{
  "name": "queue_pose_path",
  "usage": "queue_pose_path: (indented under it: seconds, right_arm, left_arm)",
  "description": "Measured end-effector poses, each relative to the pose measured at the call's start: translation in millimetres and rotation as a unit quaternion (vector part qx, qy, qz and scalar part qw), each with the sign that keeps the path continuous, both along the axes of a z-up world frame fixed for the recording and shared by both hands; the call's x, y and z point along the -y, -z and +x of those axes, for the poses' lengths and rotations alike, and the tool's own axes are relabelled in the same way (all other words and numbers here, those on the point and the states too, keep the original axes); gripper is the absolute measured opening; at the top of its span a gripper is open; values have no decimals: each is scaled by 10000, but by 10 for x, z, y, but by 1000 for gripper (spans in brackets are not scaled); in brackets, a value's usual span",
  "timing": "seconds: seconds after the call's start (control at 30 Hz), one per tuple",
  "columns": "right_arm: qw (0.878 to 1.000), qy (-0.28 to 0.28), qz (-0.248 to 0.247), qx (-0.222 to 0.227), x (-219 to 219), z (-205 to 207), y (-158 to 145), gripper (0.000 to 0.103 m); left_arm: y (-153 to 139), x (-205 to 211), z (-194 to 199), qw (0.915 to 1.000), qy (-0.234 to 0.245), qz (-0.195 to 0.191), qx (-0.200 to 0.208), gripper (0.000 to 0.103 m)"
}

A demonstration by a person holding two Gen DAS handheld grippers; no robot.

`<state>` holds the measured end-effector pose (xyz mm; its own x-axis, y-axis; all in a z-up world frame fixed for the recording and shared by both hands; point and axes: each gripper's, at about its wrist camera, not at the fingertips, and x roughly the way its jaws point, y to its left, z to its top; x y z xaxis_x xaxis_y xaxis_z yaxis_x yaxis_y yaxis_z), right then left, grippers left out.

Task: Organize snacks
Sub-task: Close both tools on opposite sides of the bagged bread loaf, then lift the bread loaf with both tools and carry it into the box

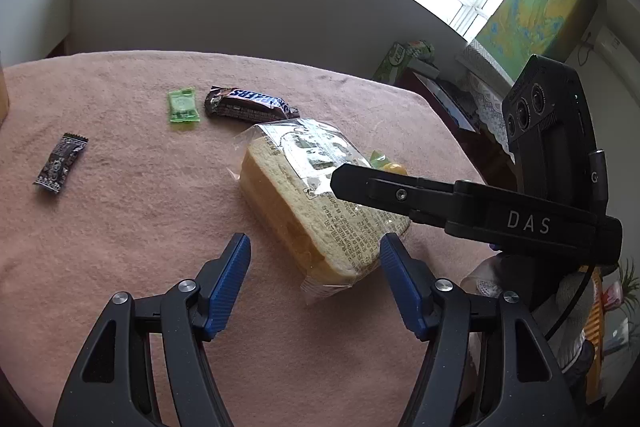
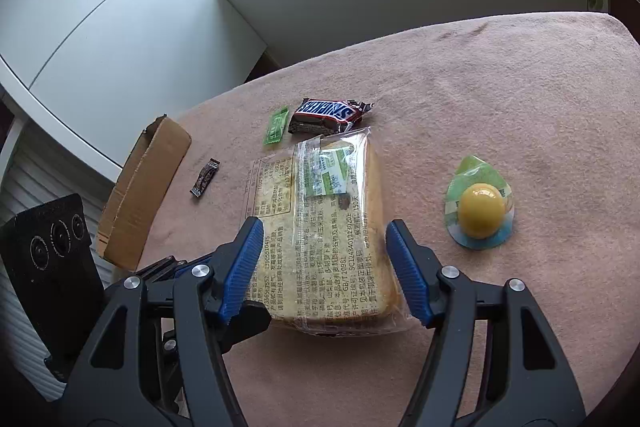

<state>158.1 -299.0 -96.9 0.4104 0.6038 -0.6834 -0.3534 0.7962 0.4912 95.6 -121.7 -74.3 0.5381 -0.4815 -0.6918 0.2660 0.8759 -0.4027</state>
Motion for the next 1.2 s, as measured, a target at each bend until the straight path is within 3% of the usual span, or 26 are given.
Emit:
queue_pose_path:
  seconds: [0.2, 0.33, 0.57, 0.73, 0.9, 1.2]
  right_arm:
    - [9999, 42, 28, -93, 31, 46, 47, 63]
    - [9999, 53, 47, -105, 49, 52, 53, 61]
    - [9996, 37, 169, -212, 95, 31, 78, 61]
    - [9994, 69, 259, -226, 64, 18, 48, 58]
    - [9993, 83, 307, -188, 43, -12, -3, 52]
    - [9995, -1, 273, 146, -91, -106, -259, 52]
  left_arm:
    - [43, 28, 49, 9999, 133, 54, -61, 67]
    - [39, 79, 82, 9996, 268, -35, -112, 58]
    - [109, 56, 133, 9992, 208, -115, -320, 65]
    - [80, 113, 89, 9991, 372, -85, -167, 54]
    - [31, 80, 60, 9994, 315, -94, -88, 53]
    - [-136, -70, -86, 9995, 195, 13, 253, 54]
